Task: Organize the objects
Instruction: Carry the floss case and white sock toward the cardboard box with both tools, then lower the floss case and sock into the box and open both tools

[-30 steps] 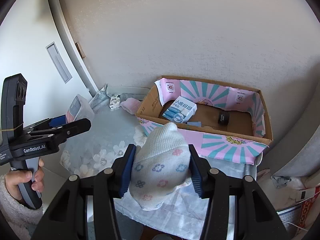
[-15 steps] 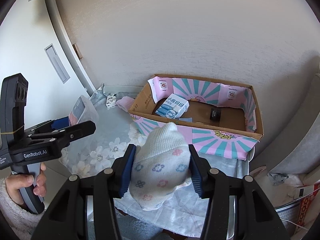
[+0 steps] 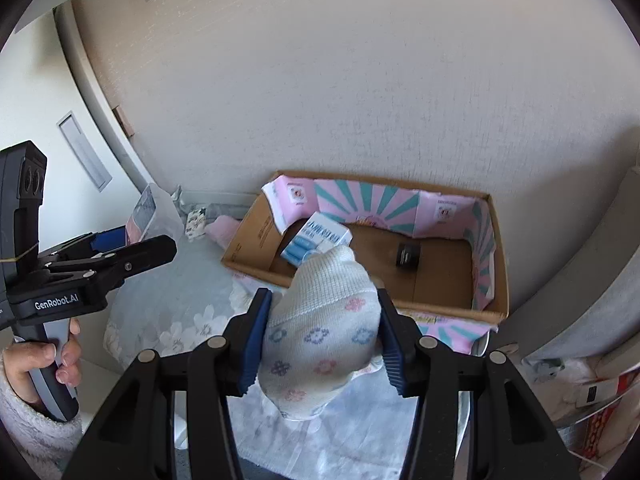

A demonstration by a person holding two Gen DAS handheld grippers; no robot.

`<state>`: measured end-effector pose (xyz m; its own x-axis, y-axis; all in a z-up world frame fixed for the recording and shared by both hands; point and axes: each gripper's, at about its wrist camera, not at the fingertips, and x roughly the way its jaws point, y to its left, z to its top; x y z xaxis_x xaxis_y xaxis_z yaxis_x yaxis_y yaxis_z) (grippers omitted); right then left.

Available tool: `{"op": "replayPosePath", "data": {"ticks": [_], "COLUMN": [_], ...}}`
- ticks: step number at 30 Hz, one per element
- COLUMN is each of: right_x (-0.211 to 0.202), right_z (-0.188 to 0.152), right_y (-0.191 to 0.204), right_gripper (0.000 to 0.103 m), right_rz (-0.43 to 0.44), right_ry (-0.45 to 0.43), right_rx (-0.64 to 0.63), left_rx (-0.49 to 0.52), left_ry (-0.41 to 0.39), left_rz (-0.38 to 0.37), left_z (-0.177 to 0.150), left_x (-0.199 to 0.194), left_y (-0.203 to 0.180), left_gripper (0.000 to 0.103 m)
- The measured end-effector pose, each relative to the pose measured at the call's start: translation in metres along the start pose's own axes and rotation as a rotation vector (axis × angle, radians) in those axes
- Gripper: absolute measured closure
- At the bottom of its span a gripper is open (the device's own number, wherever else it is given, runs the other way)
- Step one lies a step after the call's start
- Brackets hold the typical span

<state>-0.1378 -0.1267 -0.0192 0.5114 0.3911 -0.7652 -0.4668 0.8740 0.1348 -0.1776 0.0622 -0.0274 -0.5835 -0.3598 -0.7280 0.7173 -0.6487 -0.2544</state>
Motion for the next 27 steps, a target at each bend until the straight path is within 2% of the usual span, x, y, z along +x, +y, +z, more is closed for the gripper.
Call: {"op": "replayPosePath", "data": {"ticks": [7, 16, 21, 27], "right_x": [0.018, 0.061, 0.091, 0.124], "right_z": [0.043, 0.091, 0.100, 0.092], "right_y": [-0.017, -0.057, -0.084, -0.118], "right_gripper": [0.056, 0.056, 0.056, 0.056], "right_rz": [-0.028, -0.080, -0.106, -0.117], "right_ry": [0.021, 0.089, 0.148, 0.218], "right_rx": [0.012, 0.069, 0.112, 0.195], "left_rx": [0.047, 0.117, 0.172, 0.229], "left_ry": [0.046, 0.163, 0.237, 0.337], "left_rz": [-0.036, -0.096, -0.117, -0.132], "left_z": [0.046, 0.087, 0.092, 0.078], "left_x": [0.040, 0.119, 0.165, 0.215], "left_y": [-0.001, -0.019, -0.039, -0.056], "left_gripper": [0.019, 0.019, 0.019, 0.019]}}
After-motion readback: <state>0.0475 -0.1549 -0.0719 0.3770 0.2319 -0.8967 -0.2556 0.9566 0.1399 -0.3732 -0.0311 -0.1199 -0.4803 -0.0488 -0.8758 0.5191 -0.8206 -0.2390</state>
